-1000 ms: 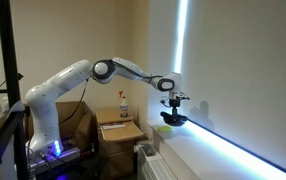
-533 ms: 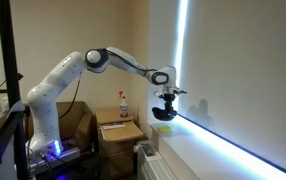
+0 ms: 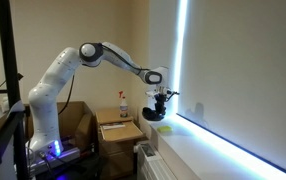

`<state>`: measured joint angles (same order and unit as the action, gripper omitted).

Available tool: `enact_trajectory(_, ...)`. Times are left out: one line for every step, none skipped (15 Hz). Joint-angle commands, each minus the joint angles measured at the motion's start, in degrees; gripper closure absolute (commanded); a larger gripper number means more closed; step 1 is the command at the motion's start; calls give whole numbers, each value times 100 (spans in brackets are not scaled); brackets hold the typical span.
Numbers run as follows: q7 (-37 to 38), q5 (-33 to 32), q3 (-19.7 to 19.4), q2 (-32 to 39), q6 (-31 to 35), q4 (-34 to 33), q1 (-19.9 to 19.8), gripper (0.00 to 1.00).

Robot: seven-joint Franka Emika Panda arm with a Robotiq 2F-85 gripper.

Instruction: Remove the bowl from the window sill, put it in the top drawer, use the yellow sponge to wipe the window sill, and then remove the black sponge from the bowl and put it on the window sill

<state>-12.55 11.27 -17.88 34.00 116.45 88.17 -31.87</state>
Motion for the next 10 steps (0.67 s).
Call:
enact_trajectory(45,-74,121,50,-10,-62,-120,92)
enact_trajectory(45,-76,122,67,-9,-66,-123,98)
enact_trajectory(-169,-247,139,-114,182,334,-1,98)
enact_trajectory(-425,-430,189,-376,302,828,120,98)
enact_trajectory(-558,-628,231,-575,436,1249,252,98)
enact_trajectory(-683,-791,262,-626,489,1455,312,98)
enact_trajectory(-797,-958,294,-733,590,1735,409,98)
enact_trajectory(-903,-1117,332,-859,669,2040,503,98)
enact_trajectory(-995,-1278,368,-979,817,2343,608,98)
enact_trajectory(-1075,-1432,399,-1118,974,2638,714,98)
